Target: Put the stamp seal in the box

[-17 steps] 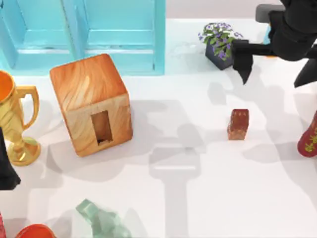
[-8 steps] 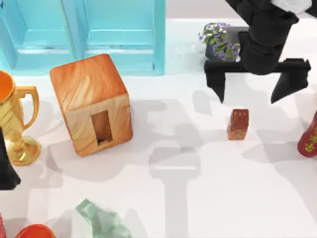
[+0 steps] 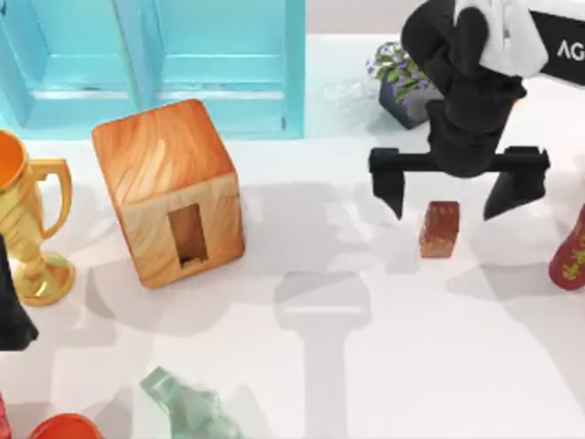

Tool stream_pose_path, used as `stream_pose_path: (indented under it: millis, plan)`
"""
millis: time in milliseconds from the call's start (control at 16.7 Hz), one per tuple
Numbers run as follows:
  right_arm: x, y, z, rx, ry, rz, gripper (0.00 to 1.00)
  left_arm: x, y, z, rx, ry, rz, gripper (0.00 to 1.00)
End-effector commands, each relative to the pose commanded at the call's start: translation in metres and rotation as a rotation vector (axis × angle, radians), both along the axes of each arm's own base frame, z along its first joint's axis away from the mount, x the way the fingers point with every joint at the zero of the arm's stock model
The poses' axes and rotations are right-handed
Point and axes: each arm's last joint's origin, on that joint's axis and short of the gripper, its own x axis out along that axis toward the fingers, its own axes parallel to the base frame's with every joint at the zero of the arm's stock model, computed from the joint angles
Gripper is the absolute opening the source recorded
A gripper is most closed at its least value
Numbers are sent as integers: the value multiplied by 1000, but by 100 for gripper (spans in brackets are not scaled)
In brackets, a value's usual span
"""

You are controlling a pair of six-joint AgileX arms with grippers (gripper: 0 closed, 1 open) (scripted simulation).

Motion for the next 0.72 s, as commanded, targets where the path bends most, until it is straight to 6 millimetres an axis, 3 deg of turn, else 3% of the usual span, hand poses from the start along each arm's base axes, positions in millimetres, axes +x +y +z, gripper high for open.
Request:
stream_pose_path:
  millis: [240,480,720]
  plan:
    - [-3,-1,-38,-2,5,0,100,0,0,0,0,0,0,100]
    - [-4,-1,-41,-3,6,0,100,0,0,0,0,0,0,100]
    - [-4,-1,-41,-3,6,0,70,0,0,0,0,0,0,100]
